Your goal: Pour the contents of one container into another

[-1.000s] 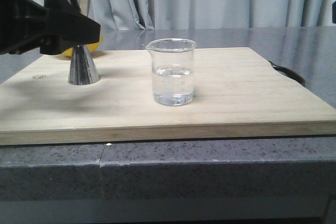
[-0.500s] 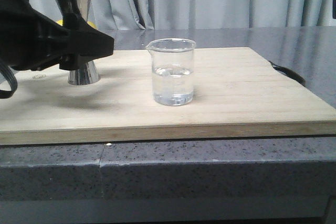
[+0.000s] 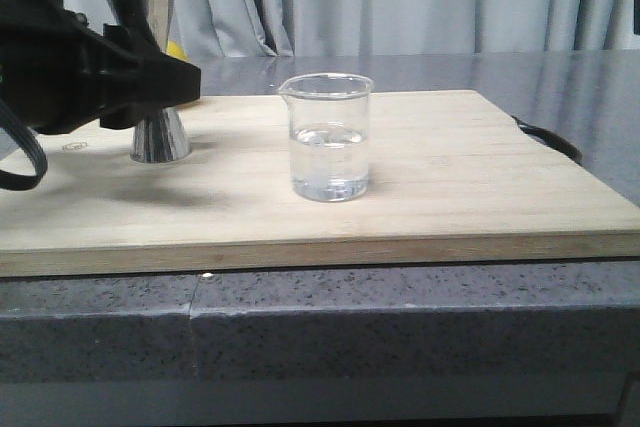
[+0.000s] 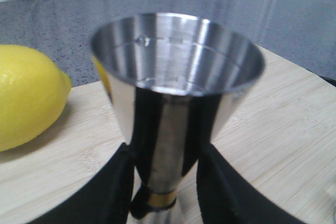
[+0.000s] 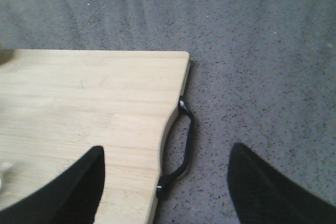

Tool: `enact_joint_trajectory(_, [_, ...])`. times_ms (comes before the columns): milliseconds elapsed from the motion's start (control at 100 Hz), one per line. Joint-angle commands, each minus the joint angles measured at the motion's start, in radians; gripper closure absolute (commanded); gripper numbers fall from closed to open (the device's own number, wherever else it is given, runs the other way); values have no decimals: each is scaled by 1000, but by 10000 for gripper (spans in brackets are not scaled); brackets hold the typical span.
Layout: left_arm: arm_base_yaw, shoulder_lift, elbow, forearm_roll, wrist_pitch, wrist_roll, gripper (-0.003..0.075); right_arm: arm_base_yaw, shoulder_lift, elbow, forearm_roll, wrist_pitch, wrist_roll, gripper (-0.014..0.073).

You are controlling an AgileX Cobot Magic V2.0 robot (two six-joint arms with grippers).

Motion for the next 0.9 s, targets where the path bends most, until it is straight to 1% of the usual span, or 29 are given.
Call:
enact_joint_trajectory(0, [-10,-25,-26,-6,-89,14,525,1,0,-27,1,-83,-9,144])
enact_joint_trajectory(110, [-10,-25,-26,-6,-89,23,582,1,0,-27,0,-79,-9,144])
enact_joint_trajectory(240, [-10,-25,-26,-6,-95,23,642,7,0,-27,-39,-69,-9,144])
enact_joint_trajectory(380, [-10,-25,-26,-6,-126,23,691,64,0,-27,-95,-69,-9,144])
enact_joint_trajectory(520, [-10,-25,-26,-6,-169,23,734,131,0,-25,-131,-99,-9,144])
enact_joint_trajectory(670, [-10,-27,-26,3,-203,23,739,163,0,0,-132,-140,-9,144])
enact_joint_trajectory(890, [-10,-58,-26,10,-203,18,739,210,0,62,-132,-202,-9,144])
